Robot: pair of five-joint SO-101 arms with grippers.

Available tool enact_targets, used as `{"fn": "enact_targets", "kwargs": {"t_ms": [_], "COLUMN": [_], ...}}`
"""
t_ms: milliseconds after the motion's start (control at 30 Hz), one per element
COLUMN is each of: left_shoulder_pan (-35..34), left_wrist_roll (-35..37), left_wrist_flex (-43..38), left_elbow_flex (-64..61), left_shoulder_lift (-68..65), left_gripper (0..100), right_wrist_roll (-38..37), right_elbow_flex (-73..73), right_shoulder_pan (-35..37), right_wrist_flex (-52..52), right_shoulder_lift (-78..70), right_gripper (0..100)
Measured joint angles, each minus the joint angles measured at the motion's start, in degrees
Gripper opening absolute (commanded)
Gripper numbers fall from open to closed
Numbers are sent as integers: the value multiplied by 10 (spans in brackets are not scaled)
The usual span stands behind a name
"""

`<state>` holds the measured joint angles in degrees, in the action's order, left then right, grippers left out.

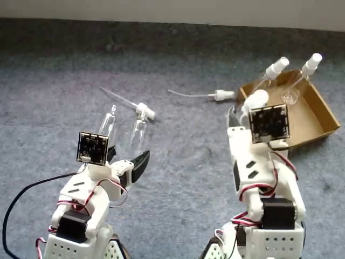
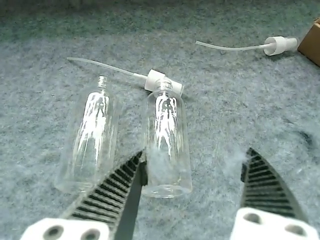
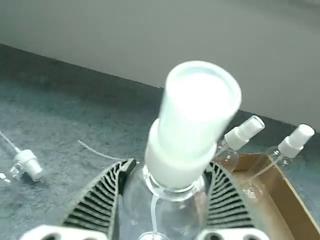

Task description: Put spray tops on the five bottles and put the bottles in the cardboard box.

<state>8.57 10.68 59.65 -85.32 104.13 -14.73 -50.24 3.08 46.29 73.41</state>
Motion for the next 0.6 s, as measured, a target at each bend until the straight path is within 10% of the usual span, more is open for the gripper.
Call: {"fn": "enact_targets", "kwargs": {"t_ms": [600], "left_shoulder_pan": [0], "left_wrist_roll": [0], "left_wrist_flex": [0], "left_elbow_flex": [0], "left_shoulder_lift": [0], "left_gripper": [274], "right_wrist_roll": [51], "right_elbow_flex": [66], "right_shoulder_pan": [-209], "right_wrist_flex": [-210], "right_shoulder_lift": [-250], "right_gripper": [80]}}
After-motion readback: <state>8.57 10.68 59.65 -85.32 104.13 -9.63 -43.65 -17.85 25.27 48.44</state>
